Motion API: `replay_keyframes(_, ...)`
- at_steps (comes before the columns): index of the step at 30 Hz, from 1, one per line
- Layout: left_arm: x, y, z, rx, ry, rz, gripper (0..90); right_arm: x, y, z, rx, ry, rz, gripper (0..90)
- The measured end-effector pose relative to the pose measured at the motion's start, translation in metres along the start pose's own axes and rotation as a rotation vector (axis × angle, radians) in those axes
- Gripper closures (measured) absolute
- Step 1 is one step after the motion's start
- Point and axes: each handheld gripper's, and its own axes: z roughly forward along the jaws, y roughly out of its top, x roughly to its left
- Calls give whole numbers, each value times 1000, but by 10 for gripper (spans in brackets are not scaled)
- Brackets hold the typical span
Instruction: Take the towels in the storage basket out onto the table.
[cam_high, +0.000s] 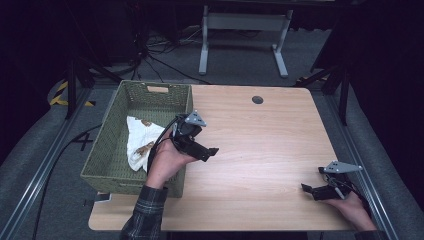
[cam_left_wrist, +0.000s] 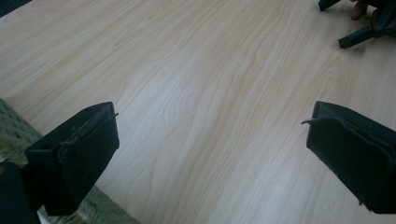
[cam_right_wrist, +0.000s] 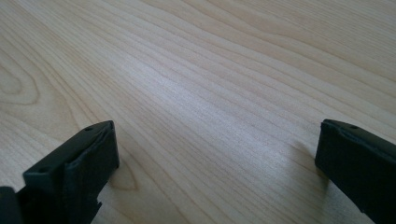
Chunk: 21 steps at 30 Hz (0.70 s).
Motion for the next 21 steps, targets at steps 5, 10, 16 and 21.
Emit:
replay_keyframes(5,8,-5,-8,3,18,-21,28,0,0,0,0,0,0,0)
replay_keyframes(10,15,-11,-18,0,39,-45,31,0,0,0,0,0,-1,0)
replay_keyframes(16,24,-20,-28,6,70,-68,34,0,0,0,0,0,0,0)
replay_keyframes(21,32,-28,-37,-8,79,-82,70,0,0,0,0,0,0,0)
